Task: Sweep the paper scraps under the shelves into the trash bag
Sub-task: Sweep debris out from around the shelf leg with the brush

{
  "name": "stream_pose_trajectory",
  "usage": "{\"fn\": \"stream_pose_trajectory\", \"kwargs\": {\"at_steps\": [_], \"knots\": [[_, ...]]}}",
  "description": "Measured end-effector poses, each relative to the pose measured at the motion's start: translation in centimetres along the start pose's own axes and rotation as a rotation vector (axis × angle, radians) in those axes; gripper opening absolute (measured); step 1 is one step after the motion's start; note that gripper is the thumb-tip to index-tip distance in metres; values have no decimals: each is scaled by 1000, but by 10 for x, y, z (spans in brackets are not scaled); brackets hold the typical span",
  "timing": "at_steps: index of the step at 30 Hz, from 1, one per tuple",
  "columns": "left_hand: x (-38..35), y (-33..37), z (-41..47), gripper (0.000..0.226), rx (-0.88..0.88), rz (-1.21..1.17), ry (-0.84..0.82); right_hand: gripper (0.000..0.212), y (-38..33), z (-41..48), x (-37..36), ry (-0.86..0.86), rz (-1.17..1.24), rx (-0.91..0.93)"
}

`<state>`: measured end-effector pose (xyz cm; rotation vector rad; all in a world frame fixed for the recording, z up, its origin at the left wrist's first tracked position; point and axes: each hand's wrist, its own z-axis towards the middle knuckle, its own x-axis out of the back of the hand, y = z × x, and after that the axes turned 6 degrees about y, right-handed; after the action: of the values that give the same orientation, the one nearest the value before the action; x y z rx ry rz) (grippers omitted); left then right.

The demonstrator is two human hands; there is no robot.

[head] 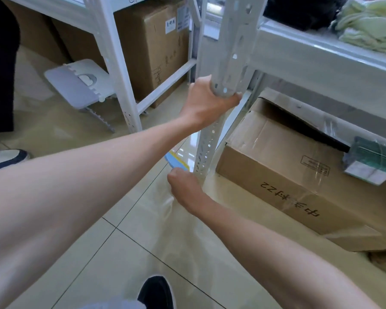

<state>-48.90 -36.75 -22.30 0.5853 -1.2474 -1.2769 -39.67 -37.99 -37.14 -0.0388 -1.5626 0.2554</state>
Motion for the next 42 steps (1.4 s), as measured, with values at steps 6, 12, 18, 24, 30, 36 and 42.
{"fn": "stream_pose_trajectory", "kwargs": {"at_steps": [6,12,18,24,30,36,42], "knots": [[7,-4,12,30,-84,149,-61,46,9,53,-12,16,-16,-72],[-2,-17,12,31,-202,154,18,44,34,85,-24,-8,-71,-286],[-7,-21,13,32,-248,118,51,34,30,95,-45,-103,-121,-420],[-9,-24,13,38,-262,105,87,23,36,82,-43,-105,-27,-353],[-11,-21,9,30,-247,96,93,30,16,63,-37,-122,-8,-103],[-11,-14,2,31,-187,110,98,38,1,10,-46,-217,-34,88],[-12,-6,-5,36,-48,110,109,18,20,-76,-31,-491,-517,241]]}}
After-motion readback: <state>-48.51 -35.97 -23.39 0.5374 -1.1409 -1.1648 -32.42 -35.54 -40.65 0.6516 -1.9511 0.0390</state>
